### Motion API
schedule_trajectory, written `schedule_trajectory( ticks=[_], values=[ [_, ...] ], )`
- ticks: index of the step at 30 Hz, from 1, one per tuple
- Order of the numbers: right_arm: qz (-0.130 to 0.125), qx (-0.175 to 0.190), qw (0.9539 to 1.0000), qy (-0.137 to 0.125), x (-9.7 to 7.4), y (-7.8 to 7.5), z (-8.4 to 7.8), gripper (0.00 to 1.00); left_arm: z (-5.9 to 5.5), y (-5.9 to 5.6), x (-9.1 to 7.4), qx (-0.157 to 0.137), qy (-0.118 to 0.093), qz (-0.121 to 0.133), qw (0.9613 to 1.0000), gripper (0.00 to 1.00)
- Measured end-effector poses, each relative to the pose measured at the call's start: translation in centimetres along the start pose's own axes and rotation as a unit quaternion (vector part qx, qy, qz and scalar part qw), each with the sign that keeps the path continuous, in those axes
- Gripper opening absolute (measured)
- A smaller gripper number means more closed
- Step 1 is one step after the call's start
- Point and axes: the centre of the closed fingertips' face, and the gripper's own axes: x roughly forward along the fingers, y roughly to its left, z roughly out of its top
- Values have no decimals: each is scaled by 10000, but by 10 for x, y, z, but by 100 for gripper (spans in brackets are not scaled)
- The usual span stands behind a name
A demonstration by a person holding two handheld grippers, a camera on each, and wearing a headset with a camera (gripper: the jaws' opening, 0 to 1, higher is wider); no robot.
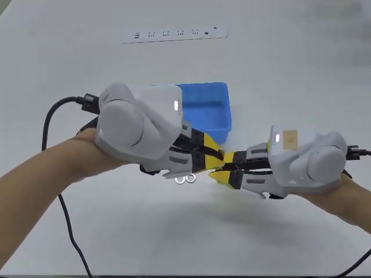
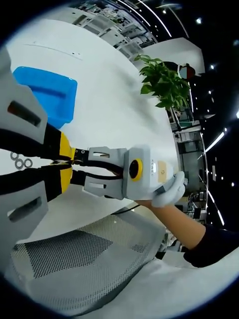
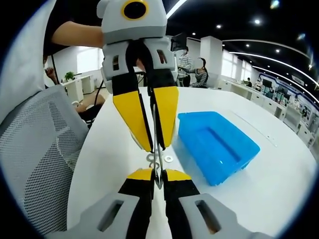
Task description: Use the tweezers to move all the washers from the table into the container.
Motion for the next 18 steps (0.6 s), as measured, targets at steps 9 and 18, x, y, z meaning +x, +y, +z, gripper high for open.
schedule_trajectory(
  ticks=[9, 18],
  values=[
    [-95, 19, 9999, 30, -2, -2, -1, 11, 1, -1, 1, 193, 19, -26, 9998, 6],
    [-276, 80, 9995, 123, -7, -7, -7, 23, 0, 2, 4, 245, -32, -65, 9997, 6]
  ],
)
